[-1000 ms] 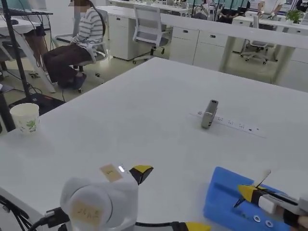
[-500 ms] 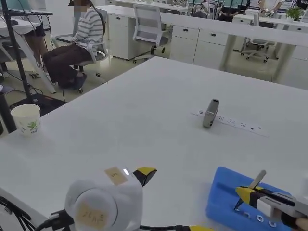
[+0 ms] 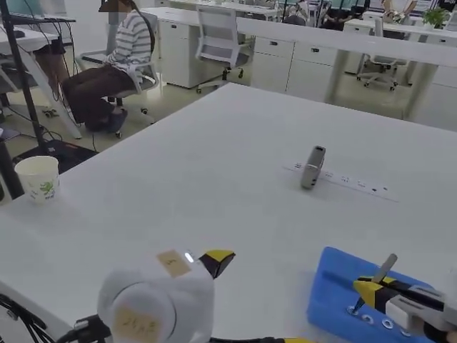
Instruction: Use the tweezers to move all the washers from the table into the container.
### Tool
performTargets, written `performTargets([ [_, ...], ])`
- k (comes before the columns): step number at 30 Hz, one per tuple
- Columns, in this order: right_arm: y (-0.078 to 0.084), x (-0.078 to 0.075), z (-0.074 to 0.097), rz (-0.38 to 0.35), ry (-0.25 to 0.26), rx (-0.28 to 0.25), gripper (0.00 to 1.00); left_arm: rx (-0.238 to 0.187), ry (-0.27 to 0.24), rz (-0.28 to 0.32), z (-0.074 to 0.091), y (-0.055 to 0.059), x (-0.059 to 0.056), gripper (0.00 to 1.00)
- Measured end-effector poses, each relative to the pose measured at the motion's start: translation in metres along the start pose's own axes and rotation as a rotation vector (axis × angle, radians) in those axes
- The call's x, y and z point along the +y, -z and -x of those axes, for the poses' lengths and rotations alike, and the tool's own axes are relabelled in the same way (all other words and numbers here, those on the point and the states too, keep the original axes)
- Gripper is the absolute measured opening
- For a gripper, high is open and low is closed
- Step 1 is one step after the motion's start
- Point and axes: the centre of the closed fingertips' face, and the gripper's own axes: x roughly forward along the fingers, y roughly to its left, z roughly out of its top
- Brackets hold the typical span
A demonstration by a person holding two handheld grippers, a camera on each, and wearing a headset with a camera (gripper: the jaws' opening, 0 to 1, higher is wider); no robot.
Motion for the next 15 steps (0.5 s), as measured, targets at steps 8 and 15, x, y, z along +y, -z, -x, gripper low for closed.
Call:
performTargets([
  [8, -0.020, 0.010, 0.020, -0.005, 0.001, -0.073, 0.04, -0.006, 0.006, 0.004, 0.000, -0.001, -0.001, 0.89],
  [15, -0.028, 0.030, 0.035, -0.004, -0.024, -0.111, 0.04, -0.006, 0.013, 0.003, 0.000, -0.001, -0.003, 0.89],
])
